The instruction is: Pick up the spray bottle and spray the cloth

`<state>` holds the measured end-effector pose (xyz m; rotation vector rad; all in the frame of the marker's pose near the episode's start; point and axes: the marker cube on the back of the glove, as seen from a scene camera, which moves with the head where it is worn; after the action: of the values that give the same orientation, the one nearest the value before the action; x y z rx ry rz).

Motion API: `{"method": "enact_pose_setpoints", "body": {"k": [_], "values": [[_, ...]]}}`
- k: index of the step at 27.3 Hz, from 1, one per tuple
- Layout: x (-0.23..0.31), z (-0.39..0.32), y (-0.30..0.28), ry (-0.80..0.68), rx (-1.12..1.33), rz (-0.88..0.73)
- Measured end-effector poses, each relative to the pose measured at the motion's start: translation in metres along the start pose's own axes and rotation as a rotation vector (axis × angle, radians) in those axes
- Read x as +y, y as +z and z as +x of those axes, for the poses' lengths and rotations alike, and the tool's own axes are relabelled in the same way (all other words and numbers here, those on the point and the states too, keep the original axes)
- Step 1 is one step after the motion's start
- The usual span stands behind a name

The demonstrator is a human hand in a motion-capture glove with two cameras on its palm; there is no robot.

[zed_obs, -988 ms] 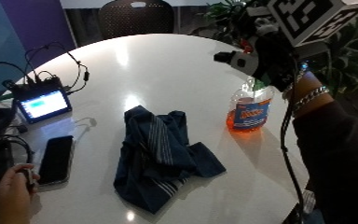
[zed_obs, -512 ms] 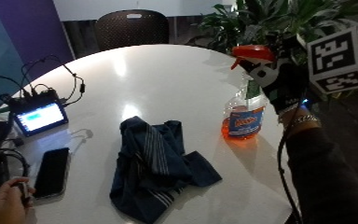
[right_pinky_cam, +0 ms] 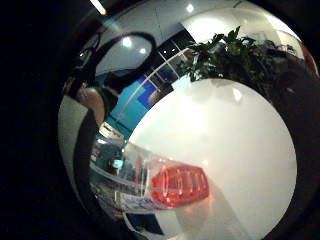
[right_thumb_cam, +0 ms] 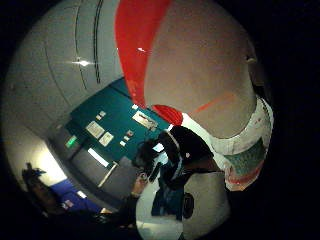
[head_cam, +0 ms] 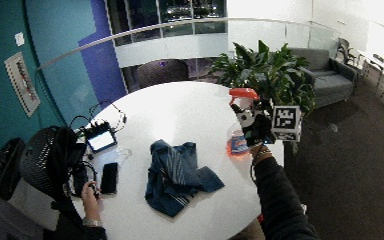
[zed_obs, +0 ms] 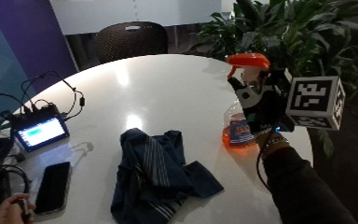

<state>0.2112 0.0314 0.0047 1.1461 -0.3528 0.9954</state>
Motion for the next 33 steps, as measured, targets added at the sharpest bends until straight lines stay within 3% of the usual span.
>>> {"method": "enact_pose_setpoints", "body": {"k": [8,16,24,33], "values": [[-0.001,-0.001,-0.005,-0.121,0.136,0.180],[-0.011,-0.016,-0.004,-0.227,0.170,0.203],[-0.022,-0.082,-0.021,-0.644,0.381,0.121],[-0.031,-0.121,-0.043,-1.078,0.789,-0.019]]}}
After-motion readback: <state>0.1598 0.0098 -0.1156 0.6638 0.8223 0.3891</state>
